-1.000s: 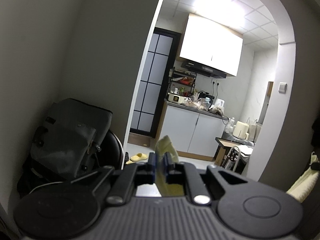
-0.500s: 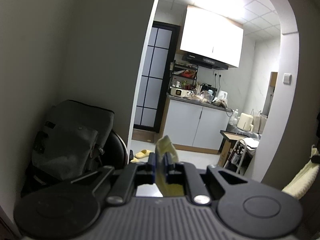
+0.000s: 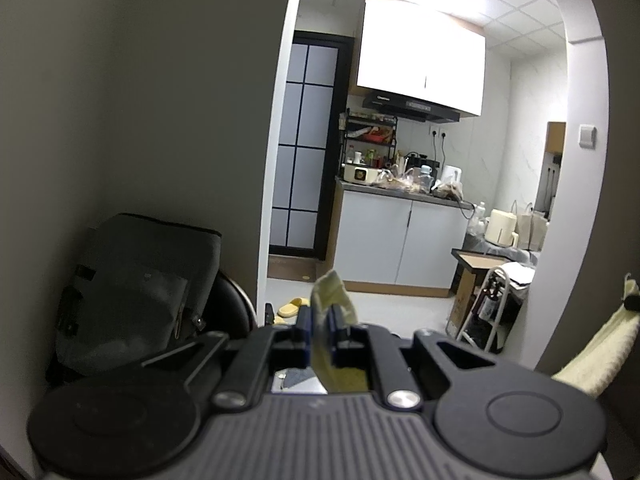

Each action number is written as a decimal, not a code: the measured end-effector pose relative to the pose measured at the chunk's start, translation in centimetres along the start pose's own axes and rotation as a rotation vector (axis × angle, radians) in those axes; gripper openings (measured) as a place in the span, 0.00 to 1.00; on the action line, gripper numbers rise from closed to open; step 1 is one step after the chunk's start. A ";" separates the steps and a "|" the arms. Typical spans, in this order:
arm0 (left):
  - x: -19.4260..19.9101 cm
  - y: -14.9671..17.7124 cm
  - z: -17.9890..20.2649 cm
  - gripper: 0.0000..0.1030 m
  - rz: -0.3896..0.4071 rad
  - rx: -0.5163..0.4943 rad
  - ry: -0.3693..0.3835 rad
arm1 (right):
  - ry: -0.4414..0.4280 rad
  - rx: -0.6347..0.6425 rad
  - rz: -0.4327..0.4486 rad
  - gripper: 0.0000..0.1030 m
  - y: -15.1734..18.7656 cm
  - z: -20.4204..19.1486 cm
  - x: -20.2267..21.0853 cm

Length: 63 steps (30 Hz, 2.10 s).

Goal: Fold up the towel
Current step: 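Lift the towel with both grippers, raising it off the table to unfurl, then lower the towel onto the table and open both grippers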

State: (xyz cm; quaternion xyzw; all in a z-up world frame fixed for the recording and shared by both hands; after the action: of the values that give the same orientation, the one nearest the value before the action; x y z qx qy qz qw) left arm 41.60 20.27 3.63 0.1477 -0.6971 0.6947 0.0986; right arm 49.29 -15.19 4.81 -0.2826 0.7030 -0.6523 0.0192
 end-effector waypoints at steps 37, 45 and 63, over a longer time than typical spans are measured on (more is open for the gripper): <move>1.6 19.2 0.1 0.16 -0.343 0.075 -0.004 | -0.033 -0.111 -0.262 0.06 19.6 1.9 2.8; 2.5 20.4 -0.8 0.52 -0.353 0.080 -0.071 | -0.010 -0.104 -0.296 0.09 19.9 2.1 3.4; 3.9 19.1 -2.3 0.67 -0.324 0.059 -0.114 | 0.078 -0.092 -0.260 0.39 17.8 2.1 5.1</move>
State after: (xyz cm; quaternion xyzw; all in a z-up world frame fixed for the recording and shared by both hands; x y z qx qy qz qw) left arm 31.27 22.12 -12.97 0.3002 -0.6479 0.6803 0.1651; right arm 39.20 -19.47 -10.30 -0.3464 0.6899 -0.6268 -0.1059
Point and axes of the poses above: each gripper's, at about its wrist camera, not at the fingertips, and x roughly against the way its jaws point, z to its right, y to its underside, the point moved 9 cm from there along -x, roughly the way its jaws point, and after that the axes turned 7 degrees about -x, right-handed, at the moved point
